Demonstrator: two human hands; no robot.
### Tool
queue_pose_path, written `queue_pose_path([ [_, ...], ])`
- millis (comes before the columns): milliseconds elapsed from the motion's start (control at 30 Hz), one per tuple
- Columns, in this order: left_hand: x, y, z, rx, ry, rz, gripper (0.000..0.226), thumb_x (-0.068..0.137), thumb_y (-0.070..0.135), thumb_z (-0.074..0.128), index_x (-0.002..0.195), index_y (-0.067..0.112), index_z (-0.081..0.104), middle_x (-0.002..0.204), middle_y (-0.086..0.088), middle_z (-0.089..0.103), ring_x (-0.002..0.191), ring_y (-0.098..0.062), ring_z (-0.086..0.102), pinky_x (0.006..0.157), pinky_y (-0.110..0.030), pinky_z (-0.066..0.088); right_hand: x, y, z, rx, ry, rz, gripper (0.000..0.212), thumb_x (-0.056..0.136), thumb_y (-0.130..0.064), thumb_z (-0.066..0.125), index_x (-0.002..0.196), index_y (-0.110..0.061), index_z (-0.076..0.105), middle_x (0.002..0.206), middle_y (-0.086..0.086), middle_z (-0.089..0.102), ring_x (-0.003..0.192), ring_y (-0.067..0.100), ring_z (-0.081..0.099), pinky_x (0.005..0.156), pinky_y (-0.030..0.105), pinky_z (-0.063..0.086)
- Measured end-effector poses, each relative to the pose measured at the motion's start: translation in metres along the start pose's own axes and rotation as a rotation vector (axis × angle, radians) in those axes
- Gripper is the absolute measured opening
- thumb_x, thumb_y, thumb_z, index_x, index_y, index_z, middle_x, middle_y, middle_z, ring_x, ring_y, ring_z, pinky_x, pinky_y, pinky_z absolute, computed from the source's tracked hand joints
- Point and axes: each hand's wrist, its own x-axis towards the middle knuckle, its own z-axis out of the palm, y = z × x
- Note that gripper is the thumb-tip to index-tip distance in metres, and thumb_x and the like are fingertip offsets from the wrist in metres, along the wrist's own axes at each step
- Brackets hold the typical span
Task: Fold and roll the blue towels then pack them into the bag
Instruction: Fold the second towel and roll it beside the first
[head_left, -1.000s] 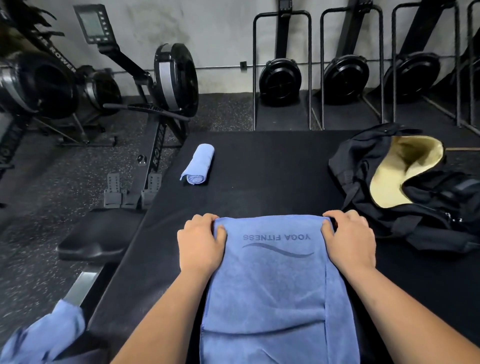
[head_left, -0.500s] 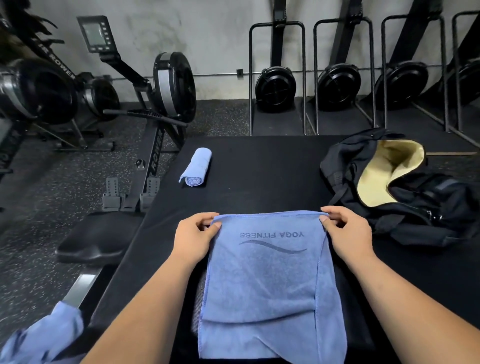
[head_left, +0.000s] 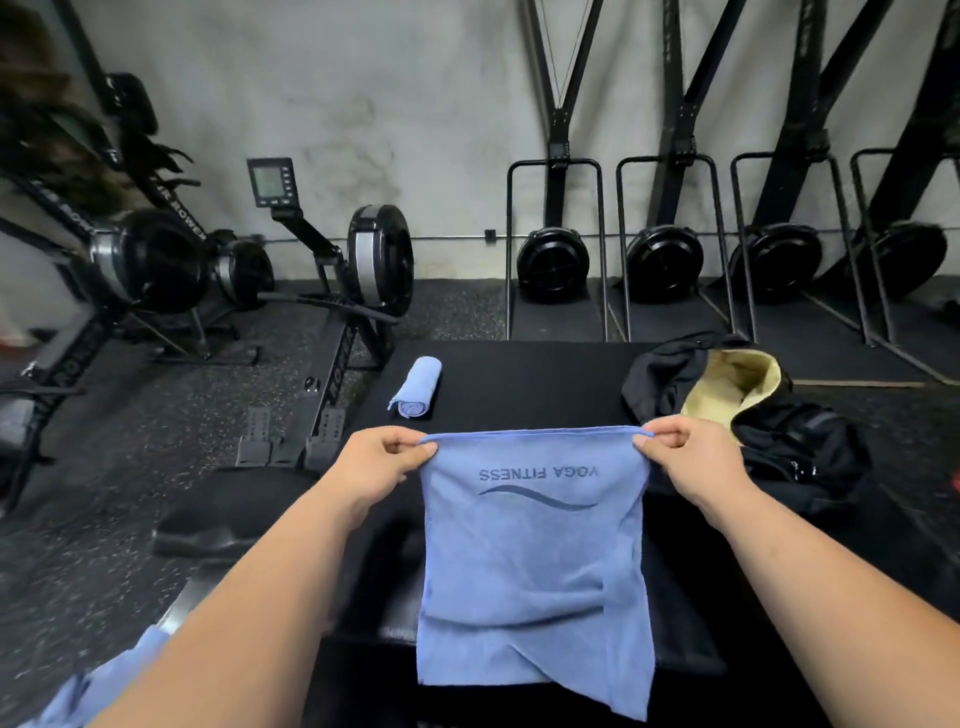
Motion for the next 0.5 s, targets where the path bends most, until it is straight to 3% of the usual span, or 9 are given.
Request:
queue_pose_path([
  [100, -0.015, 0.027, -0.015, -0.033, 0.01, 0.05, 0.02, 0.089, 0.029, 0.085, 0.1, 0.014, 0.08, 0.087, 0.0, 0.076, 0.08, -0.011, 0.065, 0.078, -0.03, 0.052, -0.005, -0.026, -0.016, -0.057, 0.052, -0.081, 0.012, 0.087, -0.016, 0.083, 0.089, -0.026, 0.078, 0.074, -0.003, 0.076, 0.069, 0.013, 0.066, 0.075, 0.029, 0.052],
  [200, -0.031, 0.056, -0.026, -0.062, -0.009, 0.124, 0.027, 0.09, 0.031, 0.083, 0.096, 0.006, 0.077, 0.083, -0.006, 0.07, 0.077, -0.014, 0.06, 0.075, -0.03, 0.05, -0.013, -0.058, -0.032, -0.154, 0.038, -0.179, 0.007, 0.093, -0.014, 0.076, 0.097, -0.019, 0.078, 0.077, -0.003, 0.073, 0.066, 0.009, 0.061, 0.064, 0.02, 0.043],
  [367, -0.057, 0.104, -0.035, -0.148, 0.006, 0.229, 0.016, 0.094, 0.026, 0.079, 0.093, 0.01, 0.077, 0.081, -0.005, 0.069, 0.068, -0.013, 0.059, 0.066, -0.023, 0.049, -0.025, -0.107, -0.049, -0.244, 0.122, -0.327, 0.008, 0.096, -0.02, 0.072, 0.1, -0.022, 0.078, 0.085, -0.005, 0.073, 0.087, 0.019, 0.066, 0.078, 0.028, 0.041],
  [500, -0.066, 0.124, -0.054, -0.188, 0.046, 0.286, 0.015, 0.096, 0.028, 0.077, 0.104, 0.016, 0.081, 0.094, -0.001, 0.076, 0.077, -0.012, 0.063, 0.066, -0.021, 0.047, -0.045, -0.144, -0.062, -0.047, -0.124, -0.442, 0.007, 0.098, -0.018, 0.072, 0.101, -0.02, 0.078, 0.083, -0.01, 0.075, 0.074, 0.004, 0.063, 0.069, 0.016, 0.048],
])
